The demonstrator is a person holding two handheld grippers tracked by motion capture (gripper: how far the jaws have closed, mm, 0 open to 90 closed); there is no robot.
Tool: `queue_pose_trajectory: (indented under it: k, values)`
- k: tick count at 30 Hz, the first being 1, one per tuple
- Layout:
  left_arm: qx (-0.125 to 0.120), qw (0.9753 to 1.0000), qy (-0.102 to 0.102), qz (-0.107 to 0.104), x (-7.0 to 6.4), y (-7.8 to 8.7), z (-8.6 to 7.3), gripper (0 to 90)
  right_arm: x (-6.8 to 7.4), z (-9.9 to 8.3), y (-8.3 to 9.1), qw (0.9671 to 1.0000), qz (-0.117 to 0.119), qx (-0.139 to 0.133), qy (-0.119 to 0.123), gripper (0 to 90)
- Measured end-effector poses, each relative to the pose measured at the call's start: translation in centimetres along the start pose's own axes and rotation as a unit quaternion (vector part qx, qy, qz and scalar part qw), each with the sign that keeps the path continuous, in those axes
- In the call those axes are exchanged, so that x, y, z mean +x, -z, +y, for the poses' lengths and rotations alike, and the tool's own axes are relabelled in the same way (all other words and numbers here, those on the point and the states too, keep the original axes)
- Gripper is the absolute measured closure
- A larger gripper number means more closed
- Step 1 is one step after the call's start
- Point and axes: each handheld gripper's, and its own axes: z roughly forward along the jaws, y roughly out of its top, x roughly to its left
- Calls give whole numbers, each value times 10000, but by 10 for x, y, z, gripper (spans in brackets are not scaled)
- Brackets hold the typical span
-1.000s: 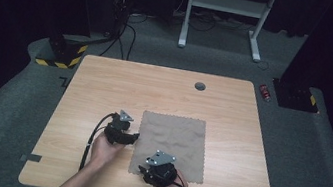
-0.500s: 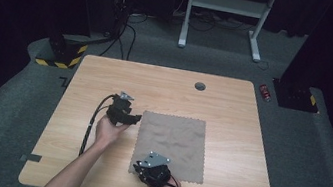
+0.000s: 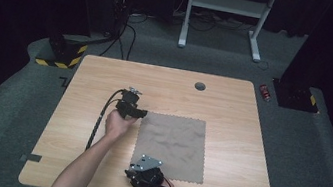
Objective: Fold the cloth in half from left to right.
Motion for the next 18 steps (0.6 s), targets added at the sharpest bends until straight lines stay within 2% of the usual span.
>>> queue_pose_trajectory:
  k: [2, 4, 7, 8, 9, 12, 18]
  values:
    - [25, 10000, -36, 15, -1, -4, 3, 442, 2, -1, -2, 10000, -23, 61, 37, 692]
    - [-59, 10000, -22, 23, -2, -7, 4, 449, 4, -2, -3, 9999, -44, 107, 73, 698]
    - [45, 9999, -65, 80, -3, -13, 4, 456, 5, -4, -3, 9999, -70, 117, 87, 716]
    - [12, 9999, -69, 126, -4, -14, 5, 462, 5, -4, -2, 9998, -88, 126, 90, 726]
    - [66, 9998, -136, 140, -5, -15, 7, 465, 6, -4, -2, 9998, -119, 121, 116, 735]
    - [31, 9991, -302, 281, -9, -16, 7, 531, 8, -3, -2, 9993, -231, 172, 223, 763]
    - [10, 9987, -473, 172, -14, -16, 6, 705, 14, -2, -2, 9983, -363, 230, 402, 836]
